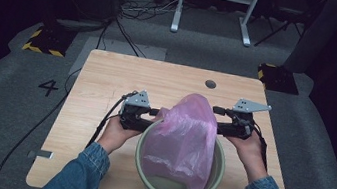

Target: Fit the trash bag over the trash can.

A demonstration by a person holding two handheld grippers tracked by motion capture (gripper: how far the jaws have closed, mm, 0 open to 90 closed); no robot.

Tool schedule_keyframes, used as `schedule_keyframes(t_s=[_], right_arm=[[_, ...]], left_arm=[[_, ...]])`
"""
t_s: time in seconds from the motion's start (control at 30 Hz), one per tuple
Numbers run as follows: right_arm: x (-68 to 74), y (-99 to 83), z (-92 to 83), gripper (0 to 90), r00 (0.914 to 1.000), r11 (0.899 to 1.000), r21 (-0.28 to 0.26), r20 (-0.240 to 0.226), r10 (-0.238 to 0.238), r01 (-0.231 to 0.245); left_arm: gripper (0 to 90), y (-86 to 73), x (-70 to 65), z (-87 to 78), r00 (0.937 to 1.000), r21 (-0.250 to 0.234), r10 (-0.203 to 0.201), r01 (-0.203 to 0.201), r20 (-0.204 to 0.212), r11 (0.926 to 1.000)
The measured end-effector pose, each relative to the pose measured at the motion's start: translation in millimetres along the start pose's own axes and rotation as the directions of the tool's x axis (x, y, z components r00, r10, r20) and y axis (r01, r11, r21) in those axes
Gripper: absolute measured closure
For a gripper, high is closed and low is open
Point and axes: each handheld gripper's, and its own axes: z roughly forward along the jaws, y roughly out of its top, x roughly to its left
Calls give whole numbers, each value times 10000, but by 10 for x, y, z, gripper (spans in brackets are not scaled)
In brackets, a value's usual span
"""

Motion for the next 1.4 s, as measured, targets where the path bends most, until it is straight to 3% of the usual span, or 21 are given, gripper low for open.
schedule_keyframes(t_s=[0.03, 0.07, 0.17, 0.4, 0.5, 0.57, 0.73, 0.8, 0.93, 1.0, 1.03, 1.1, 1.17, 1.23, 1.3, 1.33, 1.37, 1.4], right_arm=[[0, 0, 0, 402, 10000, 10000, 0, 0, 0, 0], [15, 34, -18, 418, 10000, 9999, -101, -8, -51, 51], [83, 150, -113, 482, 9994, 9984, -449, -8, -354, 353], [260, 267, -328, 572, 9967, 9911, -1096, -207, -781, 754], [446, 310, -479, 618, 9897, 9829, -1323, -470, -1352, 1280], [491, 311, -510, 624, 9875, 9813, -1342, -570, -1467, 1381], [692, 248, -656, 662, 9791, 9794, -1212, -1047, -1743, 1614], [760, 209, -707, 673, 9759, 9794, -1174, -1250, -1790, 1646], [876, 95, -775, 703, 9695, 9839, -625, -1710, -1757, 1673], [957, 10, -860, 718, 9575, 9849, -269, -2311, -1728, 1712], [957, 10, -860, 718, 9575, 9849, -269, -2311, -1728, 1712], [1008, -61, -921, 724, 9454, 9881, -189, -2884, -1515, 1525], [1033, -78, -954, 720, 9409, 9893, -197, -3068, -1435, 1444], [1043, -74, -966, 699, 9425, 9886, -155, -2997, -1477, 1500], [1049, -51, -981, 654, 9542, 9881, -150, -2578, -1520, 1533], [1017, -8, -998, 609, 9645, 9905, -247, -2254, -1376, 1355], [1017, -8, -998, 609, 9645, 9905, -247, -2254, -1376, 1355], [995, 18, -1010, 587, 9702, 9908, -291, -2006, -1356, 1325]], left_arm=[[662, 0, 0, 0, 10000, 0, 0, 0, 0, 10000], [662, 40, -3, -25, 9999, -36, 28, -27, 145, 10000], [760, 157, -71, -116, 9990, -186, 444, -444, -5, 9988], [827, 282, -203, -313, 9957, -801, 916, -904, 115, 9927], [842, 326, -320, -441, 9916, -1100, 1262, -1225, 279, 9864], [849, 331, -356, -467, 9903, -1125, 1353, -1311, 310, 9850], [849, 307, -548, -565, 9786, -951, 1980, -1923, 553, 9767], [848, 271, -607, -598, 9763, -866, 2052, -1991, 686, 9761], [848, 168, -696, -685, 9758, -842, 1988, -1914, 906, 9779], [848, 123, -727, -732, 9758, -822, 1946, -1869, 994, 9789], [848, 104, -739, -748, 9759, -810, 1933, -1855, 1013, 9793], [848, 72, -754, -766, 9759, -684, 1940, -1878, 1001, 9798], [848, 52, -748, -774, 9781, -684, 1845, -1784, 962, 9816], [849, 60, -749, -773, 9777, -660, 1896, -1840, 907, 9807], [849, 86, -764, -757, 9758, -652, 1972, -1916, 943, 9793], [848, 103, -776, -745, 9740, -640, 2046, -1991, 972, 9779], [848, 121, -789, -732, 9715, -580, 2151, -2101, 993, 9760], [849, 135, -804, -716, 9696, -543, 2230, -2185, 1003, 9743]])
